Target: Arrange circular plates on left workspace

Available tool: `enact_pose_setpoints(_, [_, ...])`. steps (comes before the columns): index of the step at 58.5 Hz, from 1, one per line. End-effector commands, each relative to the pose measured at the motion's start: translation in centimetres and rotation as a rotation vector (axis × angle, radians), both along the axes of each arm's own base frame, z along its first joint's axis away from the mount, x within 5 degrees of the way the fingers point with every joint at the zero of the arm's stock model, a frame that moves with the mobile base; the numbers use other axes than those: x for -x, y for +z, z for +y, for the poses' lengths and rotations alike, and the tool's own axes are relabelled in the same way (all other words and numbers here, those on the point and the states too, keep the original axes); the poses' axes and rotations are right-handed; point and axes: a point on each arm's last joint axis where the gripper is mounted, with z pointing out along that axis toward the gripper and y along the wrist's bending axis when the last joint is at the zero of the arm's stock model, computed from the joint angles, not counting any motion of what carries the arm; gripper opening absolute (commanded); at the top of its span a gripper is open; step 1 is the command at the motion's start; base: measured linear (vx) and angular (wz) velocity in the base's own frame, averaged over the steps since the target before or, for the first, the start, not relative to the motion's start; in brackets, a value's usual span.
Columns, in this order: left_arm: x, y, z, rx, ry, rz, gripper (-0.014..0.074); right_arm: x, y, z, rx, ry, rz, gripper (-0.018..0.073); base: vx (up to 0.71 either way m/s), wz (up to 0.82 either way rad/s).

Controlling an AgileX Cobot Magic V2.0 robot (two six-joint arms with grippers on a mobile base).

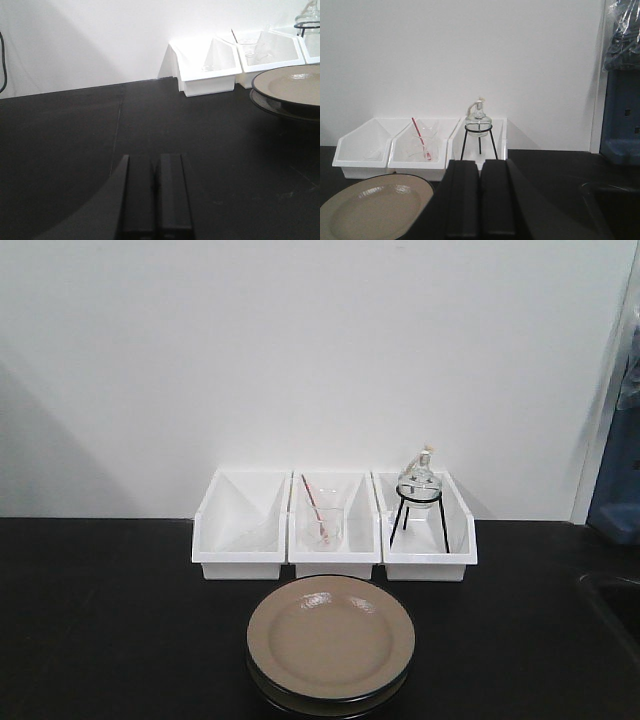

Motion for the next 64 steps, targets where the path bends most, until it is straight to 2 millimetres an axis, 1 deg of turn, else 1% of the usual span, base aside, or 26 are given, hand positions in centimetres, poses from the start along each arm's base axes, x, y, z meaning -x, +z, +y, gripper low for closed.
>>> enact_pose_setpoints(1, [-0.1, 0.3, 0.0, 0.022, 0.004, -0.07, 0.0001, 0.0, 1.0, 0.1, -0.029, 0.017, -0.025, -0.0005, 0.0, 0.0])
enact_pose_setpoints(33, [-0.1, 0.3, 0.0, 0.022, 0.004, -0.07, 0.0001, -0.1, 0.9, 0.3, -0.031, 0.03, -0.021, -0.0005, 0.0, 0.0])
enact_pose_setpoints(41, [-0.1, 0.3, 0.0, 0.022, 0.004, -0.07, 0.0003, -0.7, 0.5, 0.8, 0.037, 0.072, 0.006, -0.0005, 0.0, 0.0])
enact_pose_setpoints(46, [-0.1, 0.3, 0.0, 0.022, 0.004, -0.07, 0.0003, -1.1, -0.1, 1.3, 0.104, 0.13, 0.057, -0.0005, 0.0, 0.0])
enact_pose_setpoints(50, [-0.1, 0.3, 0.0, 0.022, 0.004, -0.07, 0.0003, -1.3, -0.7, 1.5, 0.112, 0.149, 0.119, -0.0005, 0.0, 0.0])
enact_pose_setpoints(51, [-0.1, 0.3, 0.0, 0.022, 0.004, -0.07, 0.0003, -1.3, -0.8, 1.4, 0.072, 0.145, 0.139, -0.0005, 0.0, 0.0])
enact_pose_setpoints(52, [-0.1, 0.3, 0.0, 0.022, 0.004, -0.07, 0.0003, -1.3, -1.0, 1.4, 0.1, 0.14, 0.151, -0.0005, 0.0, 0.0])
enact_pose_setpoints(60, [-0.1, 0.3, 0.0, 0.022, 0.004, -0.07, 0.0003, -1.1, -1.8, 0.8, 0.055, 0.073, 0.257, -0.0005, 0.0, 0.0])
enact_pose_setpoints(64, [-0.1, 0.3, 0.0, 0.022, 0.004, -0.07, 0.0003, -0.5, -2.0, 0.2, 0.058, 0.024, 0.283, -0.0005, 0.0, 0.0])
